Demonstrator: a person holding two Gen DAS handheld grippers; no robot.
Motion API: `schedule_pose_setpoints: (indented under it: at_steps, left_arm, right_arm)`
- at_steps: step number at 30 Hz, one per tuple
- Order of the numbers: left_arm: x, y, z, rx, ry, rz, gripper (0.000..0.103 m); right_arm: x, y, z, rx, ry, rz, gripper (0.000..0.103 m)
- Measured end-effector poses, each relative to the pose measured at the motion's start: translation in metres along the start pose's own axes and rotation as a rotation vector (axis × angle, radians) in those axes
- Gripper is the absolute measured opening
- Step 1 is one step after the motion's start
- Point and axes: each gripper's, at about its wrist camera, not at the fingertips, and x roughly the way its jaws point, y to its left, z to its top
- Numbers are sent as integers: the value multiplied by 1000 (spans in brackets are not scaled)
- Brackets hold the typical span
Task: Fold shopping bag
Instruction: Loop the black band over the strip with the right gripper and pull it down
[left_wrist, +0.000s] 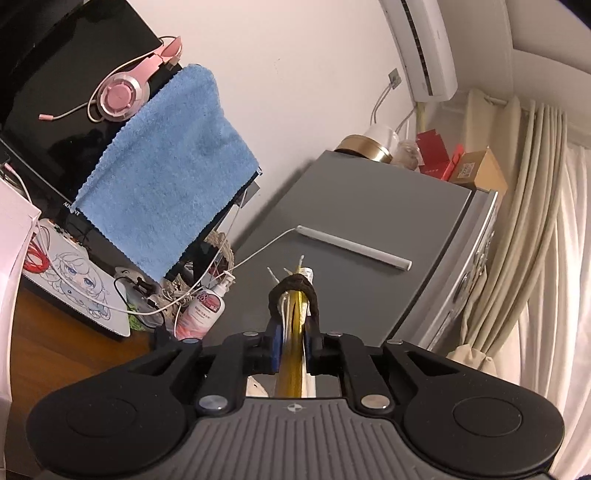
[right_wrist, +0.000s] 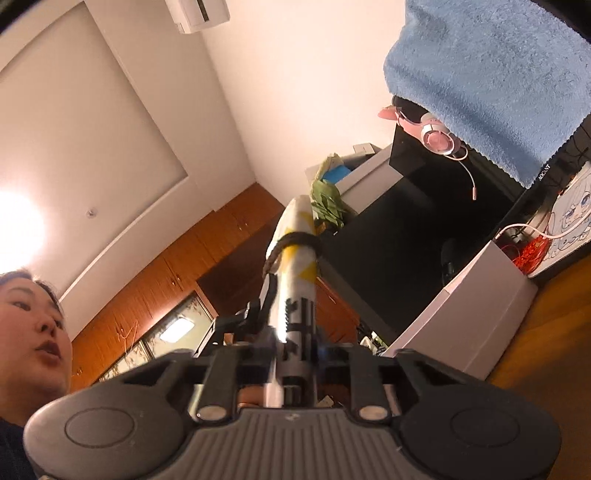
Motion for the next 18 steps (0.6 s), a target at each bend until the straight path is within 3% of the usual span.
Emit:
schedule_pose_setpoints:
  at_steps: [3, 9, 14, 18]
  left_arm:
    - [2, -3, -5, 32, -15, 26, 16]
    - [10, 1, -16, 8, 55, 10, 19]
    - [10, 11, -20, -54, 65, -8, 13]
    - [11, 8, -21, -31, 63, 40, 11]
  right_arm:
    - [-1, -1, -4, 5, -32, 3, 14]
    - [-7, -7, -4, 50, -115, 23, 13]
    - [-8, -10, 1, 58, -128, 14, 13]
    - [-7, -11, 1, 51, -125, -17, 14]
